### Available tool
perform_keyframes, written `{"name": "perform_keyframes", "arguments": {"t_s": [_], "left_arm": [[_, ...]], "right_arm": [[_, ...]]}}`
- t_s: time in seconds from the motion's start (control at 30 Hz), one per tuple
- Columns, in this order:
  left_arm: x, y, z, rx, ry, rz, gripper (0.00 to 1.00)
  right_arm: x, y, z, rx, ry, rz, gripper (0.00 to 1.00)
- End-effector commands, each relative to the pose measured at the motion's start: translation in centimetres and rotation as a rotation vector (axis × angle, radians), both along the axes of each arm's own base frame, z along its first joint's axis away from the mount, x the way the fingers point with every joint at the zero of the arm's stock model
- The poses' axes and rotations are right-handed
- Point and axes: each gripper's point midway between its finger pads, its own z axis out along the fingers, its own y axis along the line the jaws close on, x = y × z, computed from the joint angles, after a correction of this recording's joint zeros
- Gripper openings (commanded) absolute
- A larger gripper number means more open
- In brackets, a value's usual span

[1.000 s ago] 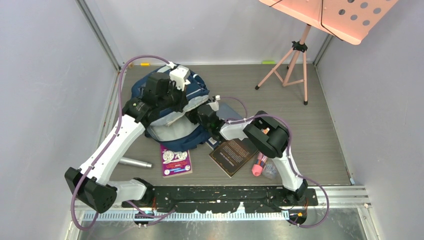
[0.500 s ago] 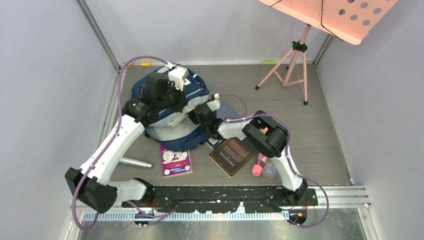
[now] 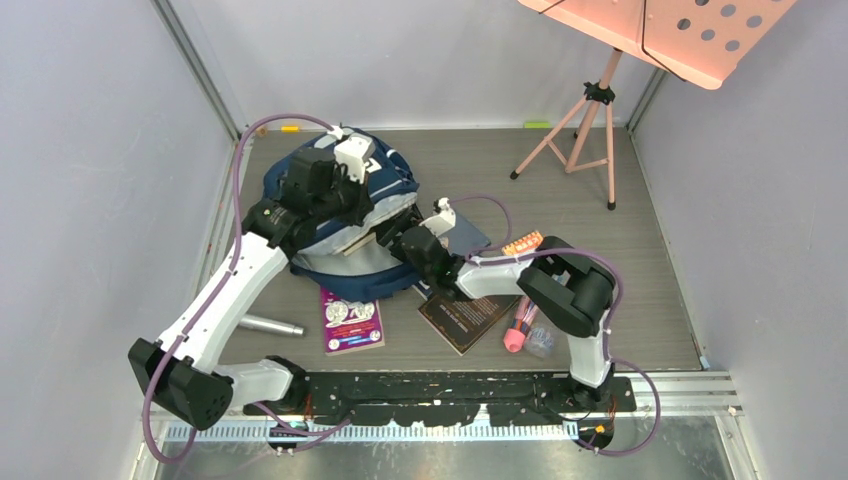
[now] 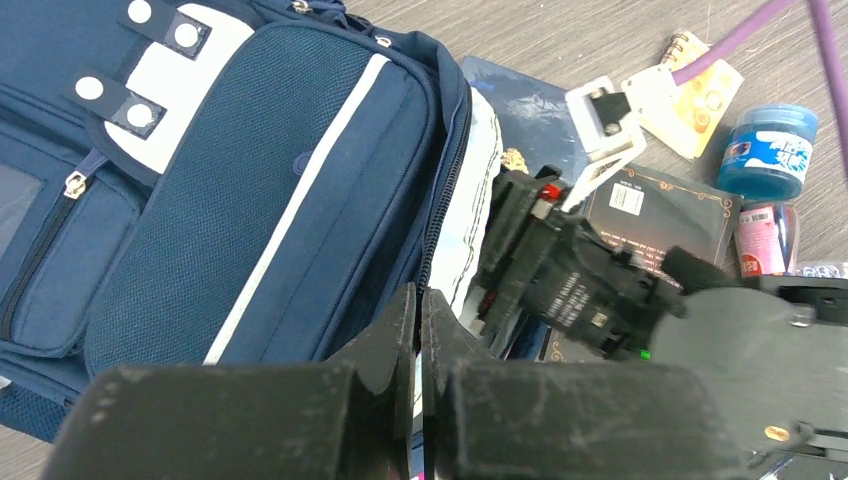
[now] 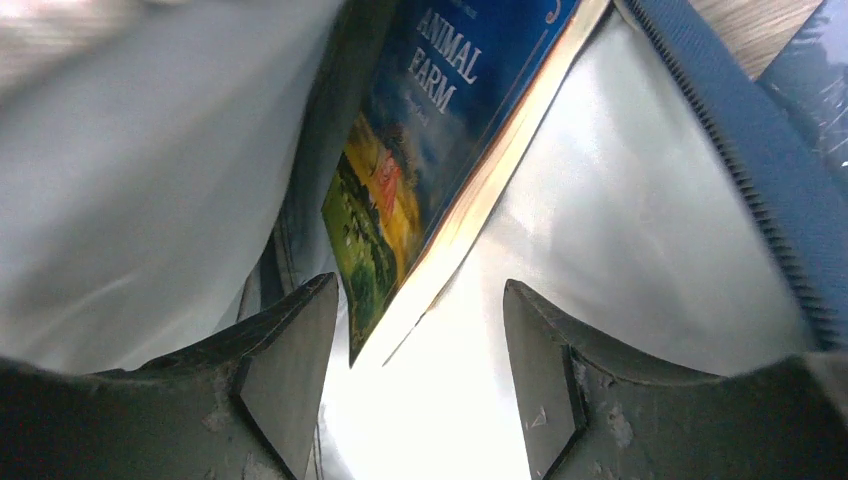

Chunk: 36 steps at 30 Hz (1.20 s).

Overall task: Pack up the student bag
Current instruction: Place the book in the student bag.

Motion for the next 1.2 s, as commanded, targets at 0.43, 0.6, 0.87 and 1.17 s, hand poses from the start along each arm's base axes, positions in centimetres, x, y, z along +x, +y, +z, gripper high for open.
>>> {"name": "perform_keyframes", "arguments": {"t_s": [0.43,0.6,0.87,1.17], "left_arm": [[1.2,0.5,1.2,-0.002,-0.088,0.030,0.00],[1.1,0.5,1.0,0.001,-0.082,0.032,0.00],[0.9,0.3,1.0,-0.011,-0.075,0.022,0.00],[0.9,0.5,0.9,-0.004,-0.079,0.029,0.00]], "right_arm": [[-5.0,-7.0,12.7,-0.458,-0.372,0.248,0.79],[-8.1,-10.7,10.8,-0.562,-0.250,0.315,0.80],[-14.5,-9.5,5.6,-0.414,-0.029,0.477,0.77],[-19.7,0.3,2.0,-0.291,0.011,0.625,0.75]]}}
